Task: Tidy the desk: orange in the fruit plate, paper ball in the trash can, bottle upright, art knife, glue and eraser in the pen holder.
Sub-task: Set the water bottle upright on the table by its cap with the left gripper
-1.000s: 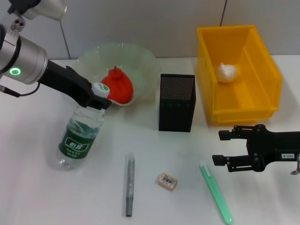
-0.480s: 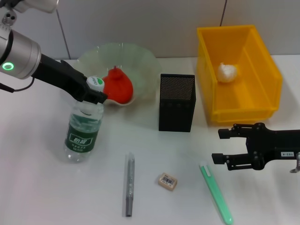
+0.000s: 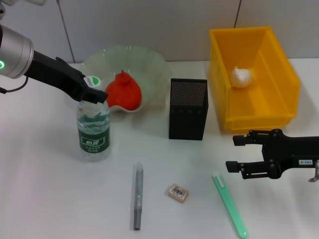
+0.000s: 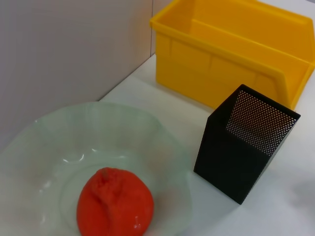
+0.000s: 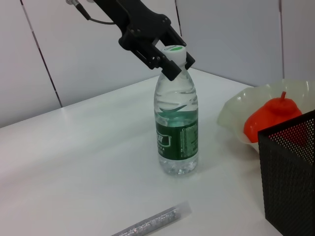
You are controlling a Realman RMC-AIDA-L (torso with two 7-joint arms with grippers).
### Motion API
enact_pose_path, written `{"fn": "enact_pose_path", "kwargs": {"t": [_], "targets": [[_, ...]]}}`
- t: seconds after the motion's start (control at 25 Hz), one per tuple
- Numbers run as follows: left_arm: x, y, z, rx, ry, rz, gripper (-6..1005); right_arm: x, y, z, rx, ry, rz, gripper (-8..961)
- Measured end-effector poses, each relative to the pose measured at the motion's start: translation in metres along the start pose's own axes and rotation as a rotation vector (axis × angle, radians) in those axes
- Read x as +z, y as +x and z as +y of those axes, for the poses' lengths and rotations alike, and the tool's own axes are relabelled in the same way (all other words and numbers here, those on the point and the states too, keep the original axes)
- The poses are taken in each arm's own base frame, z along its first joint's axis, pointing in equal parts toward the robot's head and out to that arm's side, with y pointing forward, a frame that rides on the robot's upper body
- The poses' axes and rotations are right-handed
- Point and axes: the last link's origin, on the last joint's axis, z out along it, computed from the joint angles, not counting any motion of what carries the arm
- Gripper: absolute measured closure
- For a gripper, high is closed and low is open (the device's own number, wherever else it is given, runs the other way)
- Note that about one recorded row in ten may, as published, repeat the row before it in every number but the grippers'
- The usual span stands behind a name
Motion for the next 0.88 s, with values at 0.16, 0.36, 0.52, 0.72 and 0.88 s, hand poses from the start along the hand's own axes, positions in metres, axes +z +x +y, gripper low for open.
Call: {"fn": "enact_pose_path", "kwargs": {"t": [0.16, 0.36, 0.52, 0.72, 0.88], "targets": [[-0.002, -0.001, -0.001, -0.004, 0.009, 0.003, 550, 0.0, 0.0, 0.0, 0.0, 0.0, 0.0, 158], [-0.01, -0.005, -0.006, -0.027, 0.035, 0.023, 550, 0.0, 0.0, 0.0, -0.001, 0.001, 0.0, 158], [-0.015, -0.012, -0.011, -0.049, 0.056, 0.03, 551, 0.0, -0.001, 0.0, -0.002, 0.001, 0.0, 157], [-0.019, -0.016, -0.018, -0.083, 0.088, 0.059, 551, 0.0, -0.001, 0.0, -0.002, 0.001, 0.0, 157], [-0.02, -0.019, -0.023, -0.1, 0.119, 0.081, 551, 0.0, -0.001, 0.0, -0.002, 0.001, 0.0, 158]]}}
